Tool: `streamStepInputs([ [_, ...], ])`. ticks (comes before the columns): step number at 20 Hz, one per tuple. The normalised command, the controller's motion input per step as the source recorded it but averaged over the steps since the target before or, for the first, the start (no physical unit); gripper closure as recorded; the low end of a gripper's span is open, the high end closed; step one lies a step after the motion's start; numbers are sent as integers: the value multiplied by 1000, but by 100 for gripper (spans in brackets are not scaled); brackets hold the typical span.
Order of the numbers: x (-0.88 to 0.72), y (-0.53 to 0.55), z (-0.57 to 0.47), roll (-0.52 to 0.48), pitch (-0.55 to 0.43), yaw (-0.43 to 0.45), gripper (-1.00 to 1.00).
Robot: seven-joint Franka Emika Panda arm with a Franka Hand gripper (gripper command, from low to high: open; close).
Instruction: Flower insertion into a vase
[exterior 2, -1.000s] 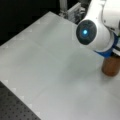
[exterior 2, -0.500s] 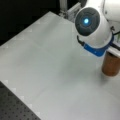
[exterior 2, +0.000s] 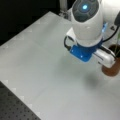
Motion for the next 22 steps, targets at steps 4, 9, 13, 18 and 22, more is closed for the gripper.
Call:
streamStepInputs([
  [4,-169,-384,-1,-73,-530,138,-100],
  [9,21,-408,-7,-84,-447,184,-100],
  [13,-7,-311,-17,-35,-245,173,-100],
  [18,-73,-173,37,-15,-90,117,-100],
  [22,-37,-77,100,52,-7,63,-100],
])
